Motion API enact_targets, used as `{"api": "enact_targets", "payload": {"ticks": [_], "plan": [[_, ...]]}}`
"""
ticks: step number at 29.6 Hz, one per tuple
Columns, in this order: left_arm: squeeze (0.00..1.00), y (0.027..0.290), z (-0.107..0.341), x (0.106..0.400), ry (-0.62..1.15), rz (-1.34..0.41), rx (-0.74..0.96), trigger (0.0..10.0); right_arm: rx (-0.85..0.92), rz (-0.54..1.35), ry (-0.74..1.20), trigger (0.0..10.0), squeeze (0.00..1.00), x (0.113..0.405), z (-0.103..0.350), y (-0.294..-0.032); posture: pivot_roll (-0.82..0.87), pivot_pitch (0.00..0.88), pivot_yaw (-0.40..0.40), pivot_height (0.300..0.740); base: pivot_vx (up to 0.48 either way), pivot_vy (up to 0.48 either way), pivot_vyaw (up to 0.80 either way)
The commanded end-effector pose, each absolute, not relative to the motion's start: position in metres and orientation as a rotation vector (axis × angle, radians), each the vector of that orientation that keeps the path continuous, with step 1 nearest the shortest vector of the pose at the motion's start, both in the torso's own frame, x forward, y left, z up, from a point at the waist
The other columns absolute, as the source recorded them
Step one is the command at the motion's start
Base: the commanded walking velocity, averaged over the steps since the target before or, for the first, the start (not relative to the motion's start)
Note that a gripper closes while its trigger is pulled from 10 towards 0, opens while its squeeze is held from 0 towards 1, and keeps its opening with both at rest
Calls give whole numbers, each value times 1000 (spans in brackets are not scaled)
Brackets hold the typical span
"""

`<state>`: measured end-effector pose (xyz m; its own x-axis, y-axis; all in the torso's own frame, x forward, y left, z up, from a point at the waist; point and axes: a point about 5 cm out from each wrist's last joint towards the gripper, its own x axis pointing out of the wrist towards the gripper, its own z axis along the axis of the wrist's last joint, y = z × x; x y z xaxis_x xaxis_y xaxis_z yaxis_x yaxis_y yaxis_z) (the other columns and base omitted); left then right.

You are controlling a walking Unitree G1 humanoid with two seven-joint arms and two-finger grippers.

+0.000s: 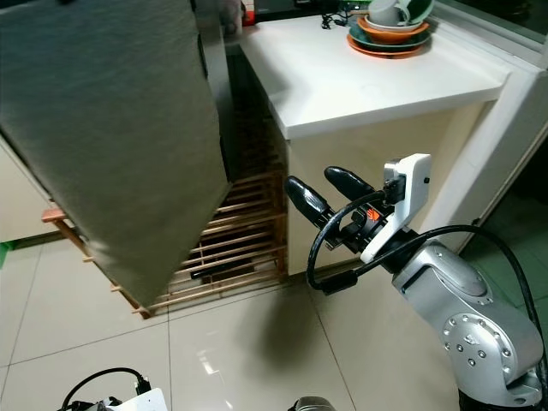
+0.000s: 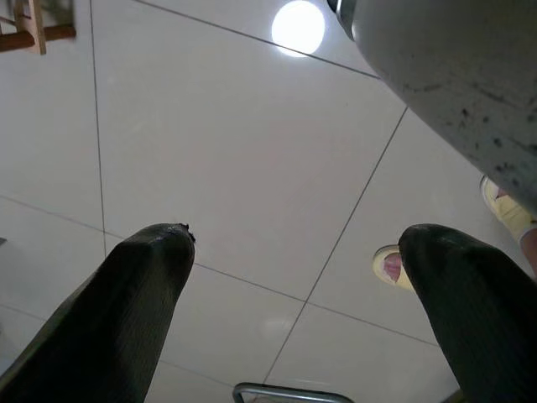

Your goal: Restocking fridge

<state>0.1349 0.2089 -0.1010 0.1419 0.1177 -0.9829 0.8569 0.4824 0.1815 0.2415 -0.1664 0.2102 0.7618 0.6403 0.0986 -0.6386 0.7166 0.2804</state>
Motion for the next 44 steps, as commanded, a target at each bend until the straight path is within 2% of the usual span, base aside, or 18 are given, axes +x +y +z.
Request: {"api": "enact_targets", "payload": {"ticks": [1,20,21,22,23,24,25,26,34,44], "plan": [[0,213,-100,136,1344,-666,965,10000,309,735,-4,10000,0,239,215,-164,-232,0,78,740,0,0,0],[0,213,-100,136,1344,-666,965,10000,309,735,-4,10000,0,239,215,-164,-232,0,78,740,0,0,0],[0,211,-100,138,1340,-670,965,10000,317,703,18,10000,0,241,214,-171,-232,0,80,740,0,0,0],[0,159,-38,253,775,-436,595,10000,233,368,53,10000,0,268,184,-192,-149,0,52,740,0,0,0],[0,142,43,318,346,-264,305,10000,137,155,81,10000,0,281,161,-204,-148,0,54,740,0,0,0],[0,142,43,318,346,-264,305,10000,137,155,81,10000,0,281,161,-204,-148,0,54,740,0,0,0],[0,144,106,344,61,-157,110,10000,58,36,93,10000,0,286,146,-208,-148,0,54,740,0,0,0],[0,147,139,351,-83,-117,29,10000,14,-8,94,10000,0,288,139,-207,-148,0,54,740,0,0,0],[0,144,138,351,-76,-124,48,10000,8,8,96,10000,0,288,138,-203,-154,0,51,740,0,0,0],[0,154,131,318,-74,-63,-55,10000,-137,-174,-102,10000,0,282,149,-220,-156,0,40,740,0,0,0]]}}
